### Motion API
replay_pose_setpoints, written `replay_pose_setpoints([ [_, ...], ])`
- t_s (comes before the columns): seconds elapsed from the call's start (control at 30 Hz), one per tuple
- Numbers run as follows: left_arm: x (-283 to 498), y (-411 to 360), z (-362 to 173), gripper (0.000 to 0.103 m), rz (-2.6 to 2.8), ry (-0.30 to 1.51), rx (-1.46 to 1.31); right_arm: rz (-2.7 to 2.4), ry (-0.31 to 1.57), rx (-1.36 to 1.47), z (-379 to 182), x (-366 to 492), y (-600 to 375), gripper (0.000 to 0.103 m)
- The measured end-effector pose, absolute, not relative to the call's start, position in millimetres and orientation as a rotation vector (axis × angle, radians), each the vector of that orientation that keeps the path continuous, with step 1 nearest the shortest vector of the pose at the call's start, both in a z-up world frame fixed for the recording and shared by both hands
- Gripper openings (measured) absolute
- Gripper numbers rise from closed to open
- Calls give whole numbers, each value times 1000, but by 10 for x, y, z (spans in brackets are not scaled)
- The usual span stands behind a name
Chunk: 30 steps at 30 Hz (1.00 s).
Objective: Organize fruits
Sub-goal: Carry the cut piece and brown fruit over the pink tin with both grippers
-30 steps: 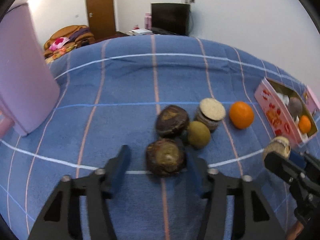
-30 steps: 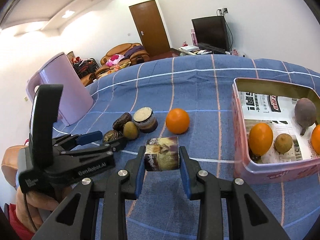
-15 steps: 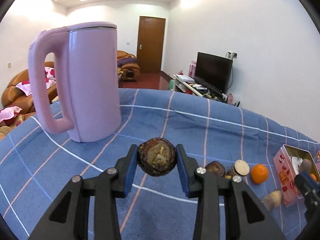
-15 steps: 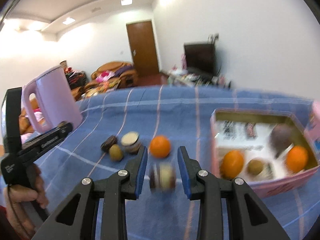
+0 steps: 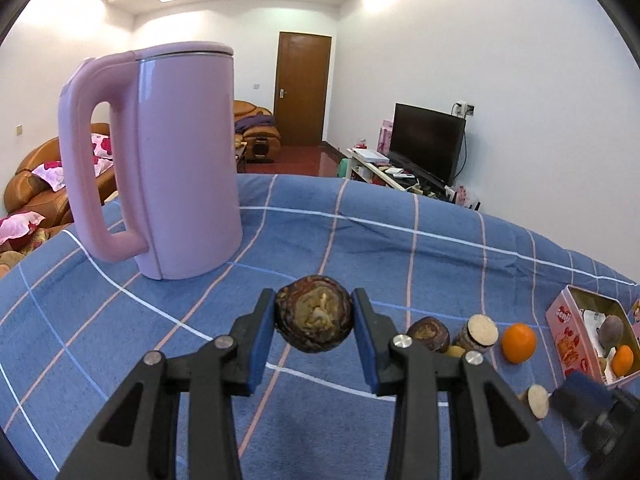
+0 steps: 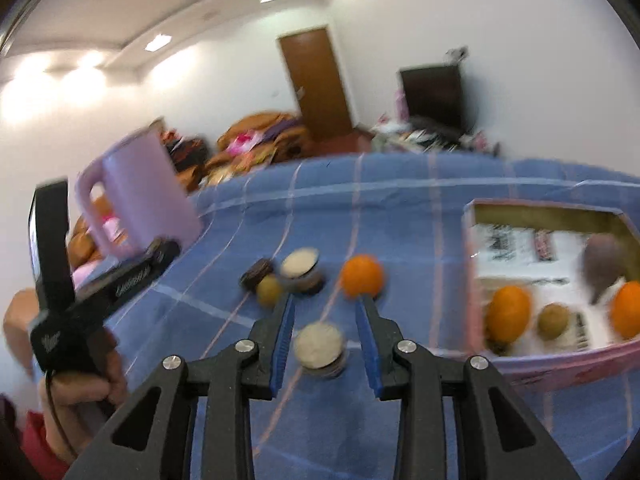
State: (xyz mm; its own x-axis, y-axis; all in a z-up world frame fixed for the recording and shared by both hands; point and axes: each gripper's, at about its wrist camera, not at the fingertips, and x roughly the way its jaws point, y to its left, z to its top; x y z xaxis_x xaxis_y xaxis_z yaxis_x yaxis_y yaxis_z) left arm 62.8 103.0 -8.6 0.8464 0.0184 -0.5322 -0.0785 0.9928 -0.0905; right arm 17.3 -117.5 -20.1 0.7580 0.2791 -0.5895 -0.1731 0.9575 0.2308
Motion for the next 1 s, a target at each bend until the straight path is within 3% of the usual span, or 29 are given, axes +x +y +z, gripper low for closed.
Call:
replay_pose_setpoints([
  [0.03, 630, 1024, -86, 40, 52, 561, -108, 257, 688, 136, -232, 192, -1101, 54],
  [0.1, 633, 1016, -85, 40, 56, 565, -105, 269, 709, 92, -248, 214, -1010, 58],
  [0.47, 627, 1050, -62, 40, 37, 571, -148, 208, 886, 7, -459, 440, -904, 59],
  [0.5, 627, 1042, -63, 40, 35, 571, -147, 209, 888, 6, -470, 440, -902, 58],
  [0.57, 624, 1018, -67, 40, 32, 572, -139, 213, 882, 7, -462, 428, -905, 39],
  [0.6, 624, 1011, -68, 40, 33, 572, -135, 223, 884, 14, -463, 427, -915, 35],
  [0.77, 622, 1004, -73, 40, 32, 568, -133, 249, 837, 62, -394, 297, -1018, 35],
  [1.0, 549, 922, -67, 40, 10, 535, -111, 213, 618, 126, 27, 13, -1326, 35],
])
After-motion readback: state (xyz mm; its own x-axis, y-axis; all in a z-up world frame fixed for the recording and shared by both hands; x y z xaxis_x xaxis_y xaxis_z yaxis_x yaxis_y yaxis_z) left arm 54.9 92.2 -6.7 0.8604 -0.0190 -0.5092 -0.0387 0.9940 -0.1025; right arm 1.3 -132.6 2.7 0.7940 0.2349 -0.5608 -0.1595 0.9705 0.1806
